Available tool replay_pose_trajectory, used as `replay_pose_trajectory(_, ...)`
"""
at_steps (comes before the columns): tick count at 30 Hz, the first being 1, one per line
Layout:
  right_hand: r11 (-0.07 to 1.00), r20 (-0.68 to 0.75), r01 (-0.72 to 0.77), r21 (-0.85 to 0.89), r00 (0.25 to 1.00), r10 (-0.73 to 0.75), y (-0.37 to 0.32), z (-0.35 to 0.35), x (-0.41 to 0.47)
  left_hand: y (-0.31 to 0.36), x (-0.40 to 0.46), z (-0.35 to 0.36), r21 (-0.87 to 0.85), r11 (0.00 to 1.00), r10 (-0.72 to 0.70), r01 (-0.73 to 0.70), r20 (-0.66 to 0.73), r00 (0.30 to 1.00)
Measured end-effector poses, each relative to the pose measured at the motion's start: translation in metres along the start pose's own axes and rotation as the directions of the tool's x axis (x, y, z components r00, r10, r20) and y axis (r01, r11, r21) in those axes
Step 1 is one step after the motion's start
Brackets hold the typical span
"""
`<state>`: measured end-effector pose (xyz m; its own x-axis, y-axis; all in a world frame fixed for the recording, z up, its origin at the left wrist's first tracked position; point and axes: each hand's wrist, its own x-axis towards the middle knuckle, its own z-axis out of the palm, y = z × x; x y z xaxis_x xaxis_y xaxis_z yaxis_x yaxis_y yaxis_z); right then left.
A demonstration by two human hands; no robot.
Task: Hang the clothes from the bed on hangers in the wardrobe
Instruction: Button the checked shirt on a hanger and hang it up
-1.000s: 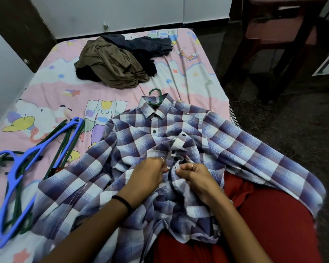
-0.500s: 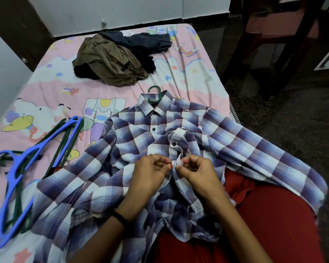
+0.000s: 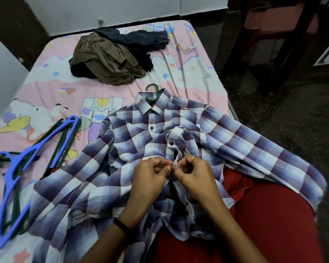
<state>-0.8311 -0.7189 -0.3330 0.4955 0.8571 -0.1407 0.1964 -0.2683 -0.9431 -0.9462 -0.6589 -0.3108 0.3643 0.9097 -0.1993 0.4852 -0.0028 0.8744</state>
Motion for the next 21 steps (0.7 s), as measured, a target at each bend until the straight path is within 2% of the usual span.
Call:
replay_pose_trajectory(8,0.985,-0.117,0.081,-0.149,0.988,-0.099,-0.003,0.002,-0.006,0.0,-0.003,0.004,-0.045,0.999,0.0,-0.002,-0.039,0.999)
replay_pose_trajectory(11,0.981,-0.108,0.102,-0.167,0.987,-0.121,-0.002,0.001,-0.005,0.001,-0.004,0.007,-0.077,0.997,-0.008,0.006,-0.025,1.0)
replay_pose_trajectory(13,0.987,-0.082,0.088,-0.136,0.992,-0.099,-0.001,0.001,-0.004,0.001,-0.003,0.008,-0.093,0.996,-0.01,0.009,-0.01,1.0)
replay_pose_trajectory(17,0.999,-0.032,0.007,0.051,0.999,-0.005,0.005,0.001,0.001,0.001,0.0,0.007,-0.108,0.994,-0.014,0.013,-0.001,1.0)
replay_pose_trajectory(21,0.983,0.009,-0.03,0.179,1.0,0.029,0.01,0.001,0.003,0.0,0.001,0.006,-0.081,0.997,-0.011,0.008,-0.027,1.0)
